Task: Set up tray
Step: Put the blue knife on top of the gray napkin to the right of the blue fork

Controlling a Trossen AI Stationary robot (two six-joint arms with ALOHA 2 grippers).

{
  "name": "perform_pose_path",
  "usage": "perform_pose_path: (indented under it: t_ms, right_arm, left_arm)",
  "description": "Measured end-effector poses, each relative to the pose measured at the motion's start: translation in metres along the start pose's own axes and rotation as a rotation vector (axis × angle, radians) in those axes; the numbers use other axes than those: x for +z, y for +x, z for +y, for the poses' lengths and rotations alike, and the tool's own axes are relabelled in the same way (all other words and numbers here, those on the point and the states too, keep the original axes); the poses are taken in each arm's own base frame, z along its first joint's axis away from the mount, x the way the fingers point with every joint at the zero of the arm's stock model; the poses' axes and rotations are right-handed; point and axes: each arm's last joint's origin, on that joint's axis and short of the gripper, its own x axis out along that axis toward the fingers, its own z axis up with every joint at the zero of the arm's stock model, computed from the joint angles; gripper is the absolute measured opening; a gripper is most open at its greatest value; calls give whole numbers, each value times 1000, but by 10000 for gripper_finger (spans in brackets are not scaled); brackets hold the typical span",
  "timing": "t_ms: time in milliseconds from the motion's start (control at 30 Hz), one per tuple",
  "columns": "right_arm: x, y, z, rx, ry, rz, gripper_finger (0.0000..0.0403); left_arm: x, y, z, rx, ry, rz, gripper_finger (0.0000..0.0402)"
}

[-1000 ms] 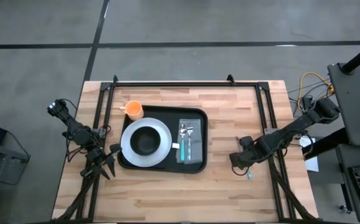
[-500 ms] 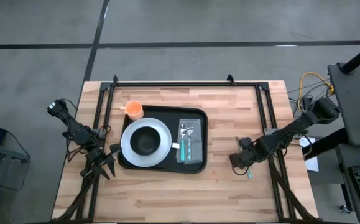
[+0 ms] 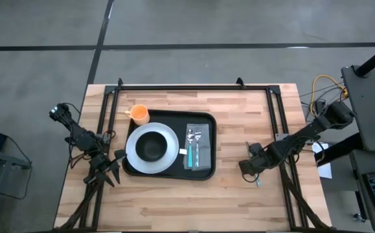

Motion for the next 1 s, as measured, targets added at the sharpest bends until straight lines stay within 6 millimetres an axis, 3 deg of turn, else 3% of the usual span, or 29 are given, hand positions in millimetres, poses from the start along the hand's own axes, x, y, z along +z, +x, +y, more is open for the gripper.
perform_pose_path:
  t_ms: [533, 800, 1000]
  right_arm:
    - [0, 5, 1, -26, -87, -9, 97]
    - [-2, 5, 5, -38, 46, 11, 20]
    - [-3, -1, 12, -27, 29, 9, 15]
  left_arm:
    - [0, 0, 0, 0, 0, 0, 85]
    - [0, 0, 0, 0, 0, 0, 85]
    - [0, 0, 0, 0, 0, 0, 85]
